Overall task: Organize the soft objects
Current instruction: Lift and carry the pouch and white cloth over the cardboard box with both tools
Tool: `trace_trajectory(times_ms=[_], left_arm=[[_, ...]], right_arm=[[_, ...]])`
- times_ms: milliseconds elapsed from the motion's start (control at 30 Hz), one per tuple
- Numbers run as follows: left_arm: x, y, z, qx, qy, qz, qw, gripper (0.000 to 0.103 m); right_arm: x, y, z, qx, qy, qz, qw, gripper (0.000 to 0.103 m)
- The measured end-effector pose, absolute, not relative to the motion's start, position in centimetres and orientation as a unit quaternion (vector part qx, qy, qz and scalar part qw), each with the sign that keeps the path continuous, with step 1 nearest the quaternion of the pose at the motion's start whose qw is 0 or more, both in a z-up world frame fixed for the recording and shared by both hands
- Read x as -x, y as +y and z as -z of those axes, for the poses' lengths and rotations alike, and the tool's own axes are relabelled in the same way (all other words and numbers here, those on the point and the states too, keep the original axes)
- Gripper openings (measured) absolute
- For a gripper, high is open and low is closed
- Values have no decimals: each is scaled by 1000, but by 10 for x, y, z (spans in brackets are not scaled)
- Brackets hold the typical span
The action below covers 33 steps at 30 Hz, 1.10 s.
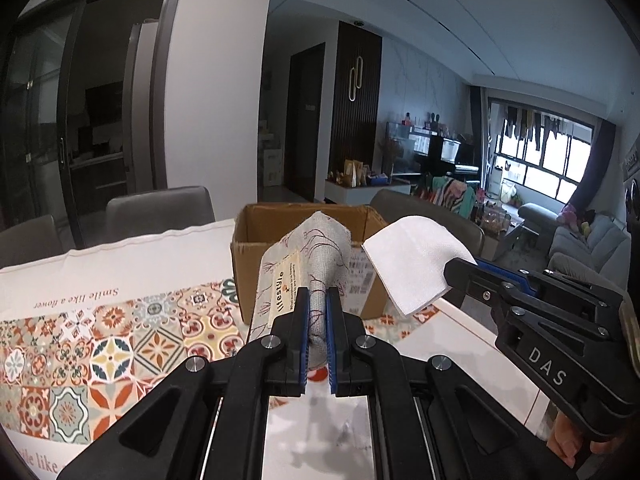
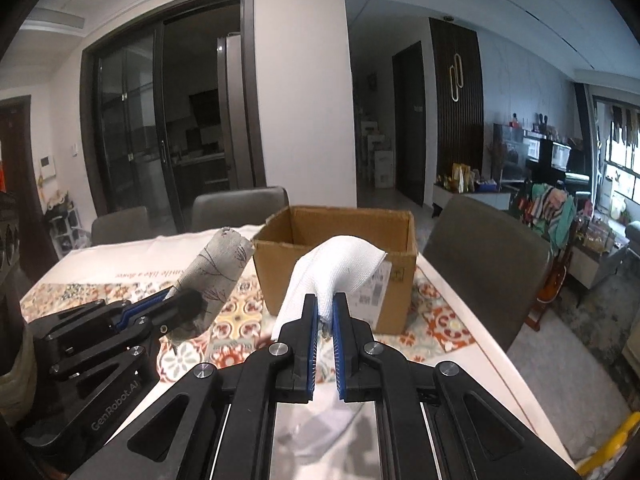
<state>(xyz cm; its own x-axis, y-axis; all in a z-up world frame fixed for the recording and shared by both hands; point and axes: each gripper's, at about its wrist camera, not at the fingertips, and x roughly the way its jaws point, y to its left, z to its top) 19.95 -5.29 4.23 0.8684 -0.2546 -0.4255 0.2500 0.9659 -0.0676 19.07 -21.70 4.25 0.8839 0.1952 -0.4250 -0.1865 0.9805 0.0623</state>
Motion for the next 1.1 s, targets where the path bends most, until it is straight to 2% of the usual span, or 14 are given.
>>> trace_trajectory(times_ms=[567,1100], left_arm=[[-250,-47,-68,-3,182,136,974,9],[-305,-57,-64,-4,178,152,972,9]], right_arm=[[-235,-214,-63,-16,182,-96,978,9],[-285,-218,-63,-14,169,-83,982,9]])
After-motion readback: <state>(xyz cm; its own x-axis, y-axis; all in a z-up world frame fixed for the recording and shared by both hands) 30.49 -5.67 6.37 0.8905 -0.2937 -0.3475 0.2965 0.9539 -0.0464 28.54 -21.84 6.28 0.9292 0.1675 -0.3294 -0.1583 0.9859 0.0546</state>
